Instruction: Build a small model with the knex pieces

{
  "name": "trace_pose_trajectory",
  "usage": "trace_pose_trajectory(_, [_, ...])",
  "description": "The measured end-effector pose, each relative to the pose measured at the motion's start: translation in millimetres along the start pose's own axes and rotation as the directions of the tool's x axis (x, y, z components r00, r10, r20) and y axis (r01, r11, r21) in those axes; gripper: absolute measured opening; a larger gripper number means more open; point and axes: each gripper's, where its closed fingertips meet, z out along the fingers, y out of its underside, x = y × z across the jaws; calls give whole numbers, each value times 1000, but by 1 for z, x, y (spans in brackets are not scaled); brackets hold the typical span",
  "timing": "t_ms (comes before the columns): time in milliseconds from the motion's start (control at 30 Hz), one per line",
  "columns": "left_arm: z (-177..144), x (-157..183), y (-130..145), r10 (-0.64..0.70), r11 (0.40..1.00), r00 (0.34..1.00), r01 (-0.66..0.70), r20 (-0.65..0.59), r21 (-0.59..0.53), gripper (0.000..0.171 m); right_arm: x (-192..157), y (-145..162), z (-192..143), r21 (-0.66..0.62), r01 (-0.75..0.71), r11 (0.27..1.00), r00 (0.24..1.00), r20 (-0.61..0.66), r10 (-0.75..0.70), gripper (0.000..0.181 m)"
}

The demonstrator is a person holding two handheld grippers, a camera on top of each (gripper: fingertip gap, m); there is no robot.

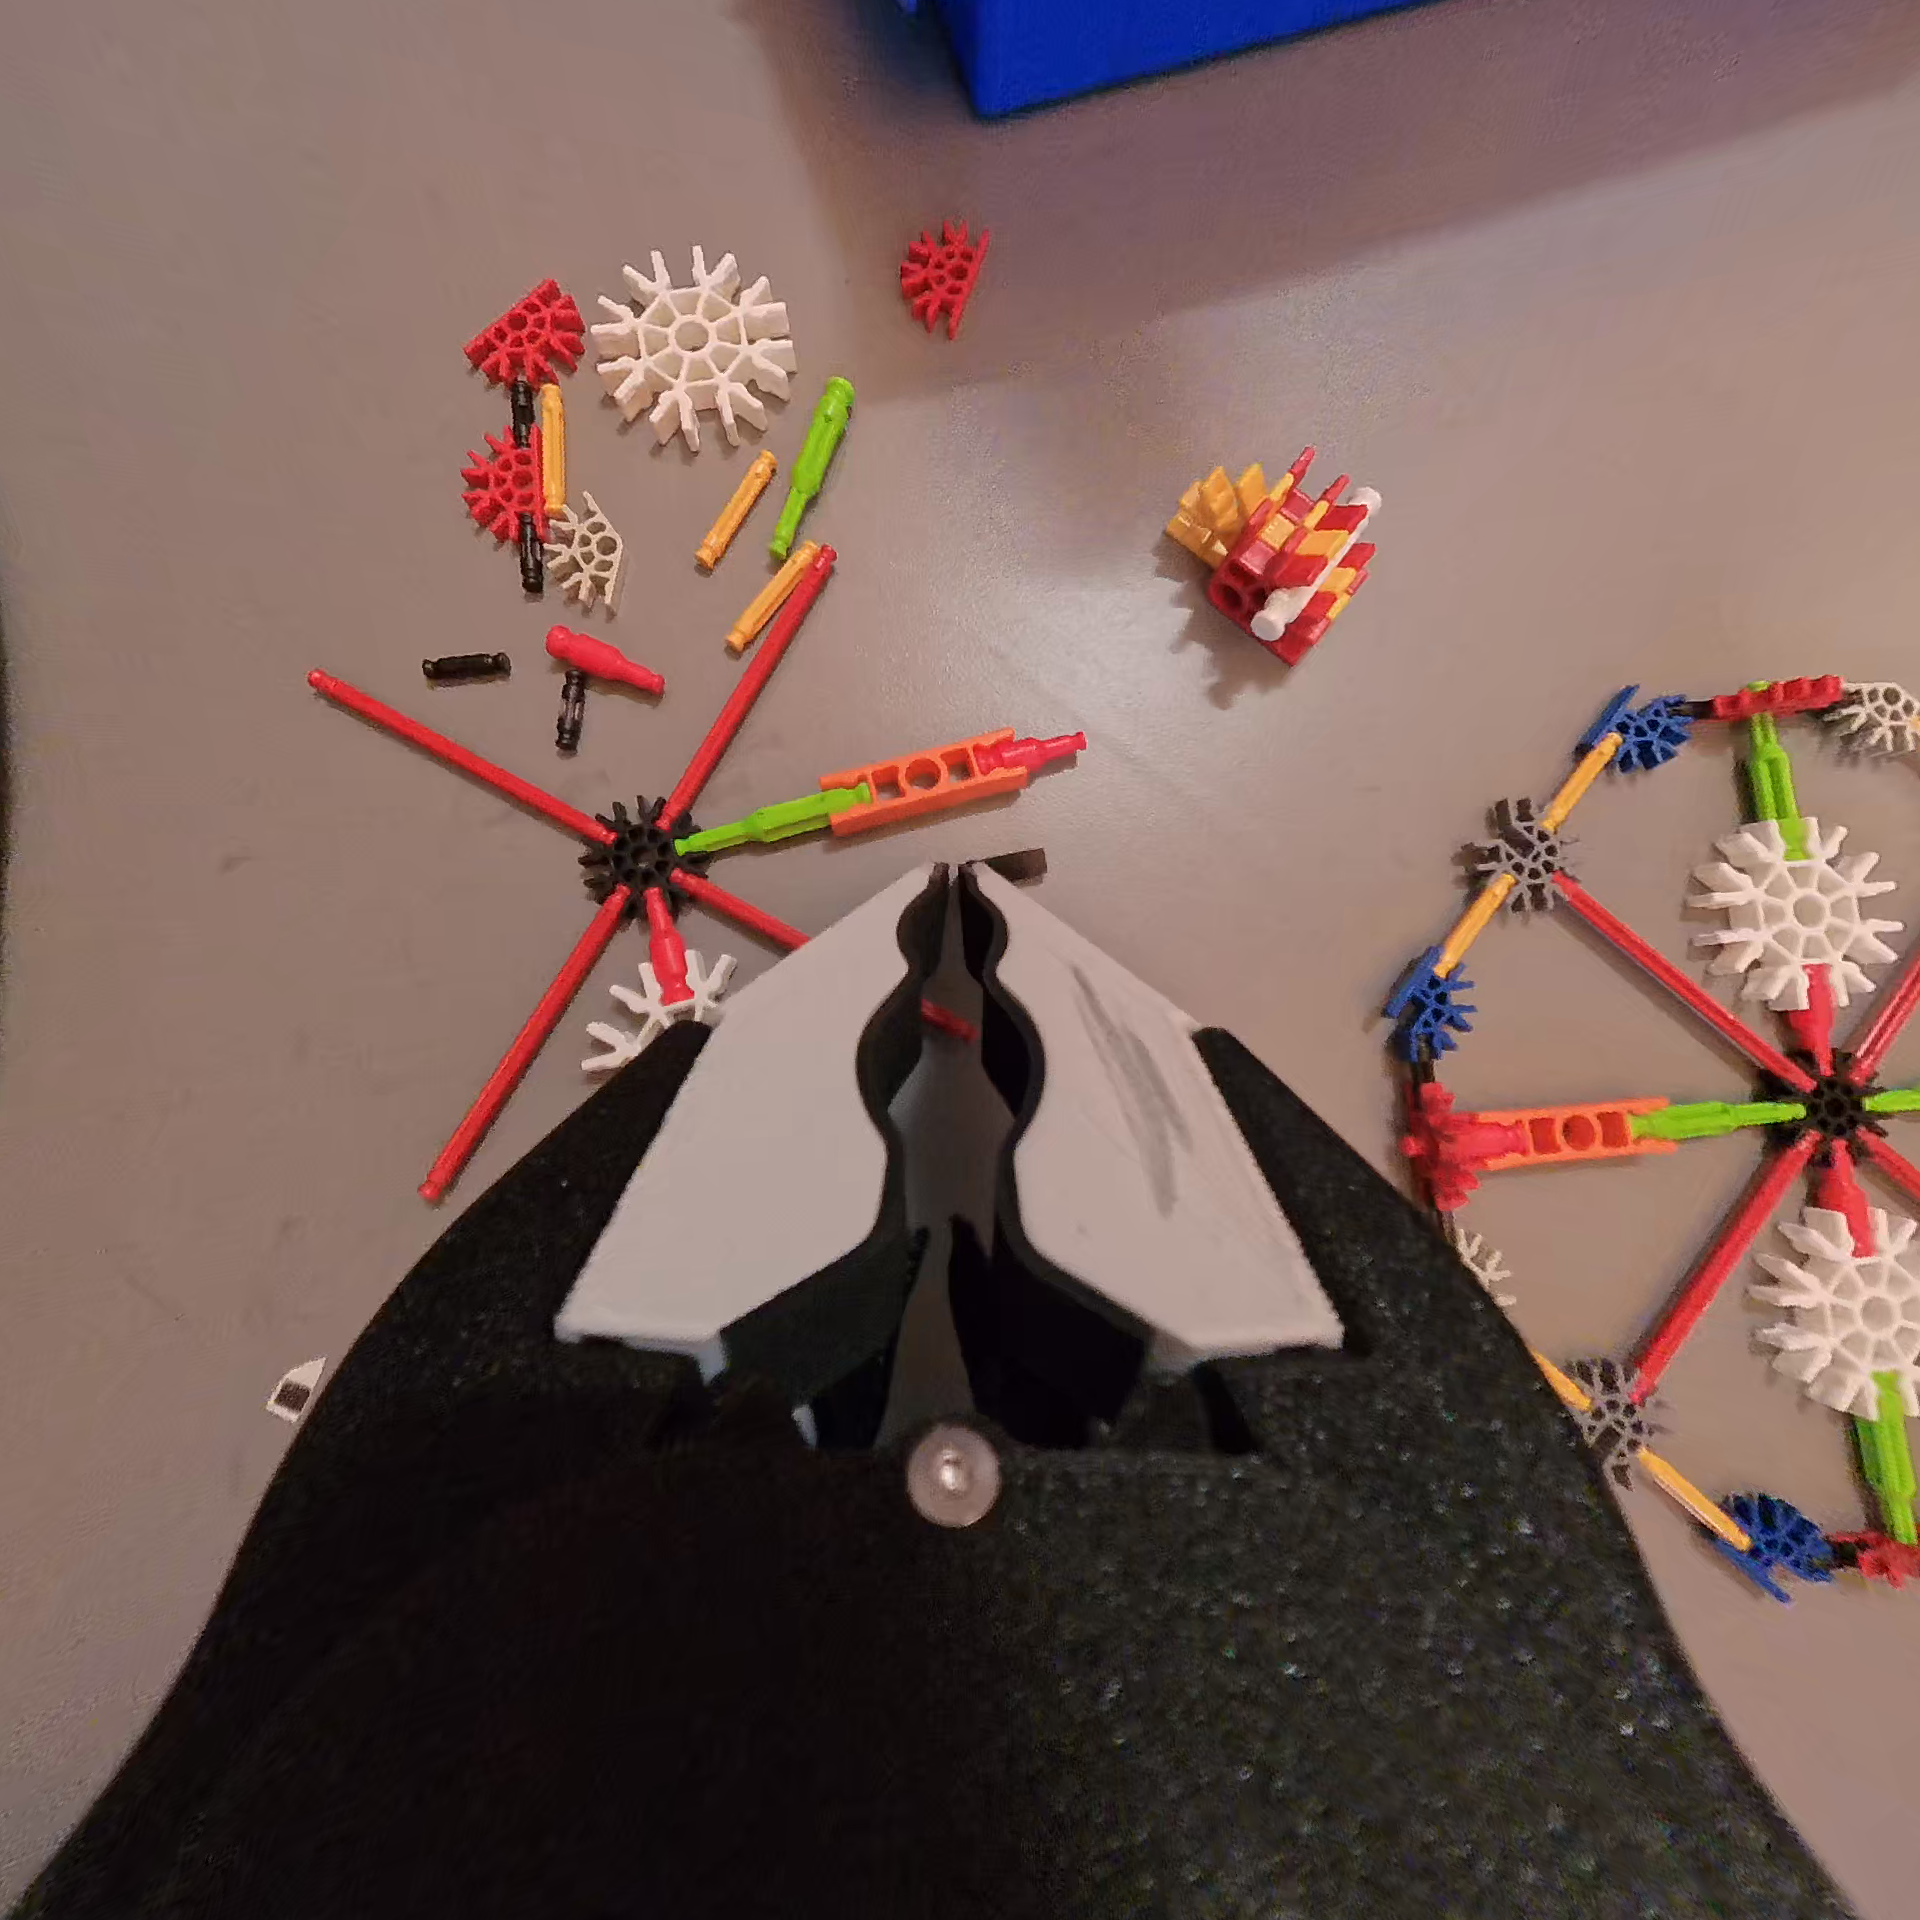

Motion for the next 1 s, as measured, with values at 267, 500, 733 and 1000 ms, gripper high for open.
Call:
trace_pose_trajectory(267, [-15, 149, -51, 251, 966, 955, -236, -156, 109, 13, 0, 0, 0, 0, 0, 1000, 1000, -1, 0, 2])
trace_pose_trajectory(500, [31, 230, -45, 324, 946, 919, -313, -226, 83, 14, 0, 0, 0, -4, 5, 1000, 1000, -4, -5, 2])
trace_pose_trajectory(733, [49, 239, -51, 260, 965, 938, -243, -230, 99, 36, 0, 0, 0, -4, 5, 1000, 1000, -5, -5, 2])
trace_pose_trajectory(1000, [35, 227, -59, 233, 967, 952, -206, -197, 148, 27, 0, 0, -1, -5, 6, 1000, 1000, -6, -6, 2])
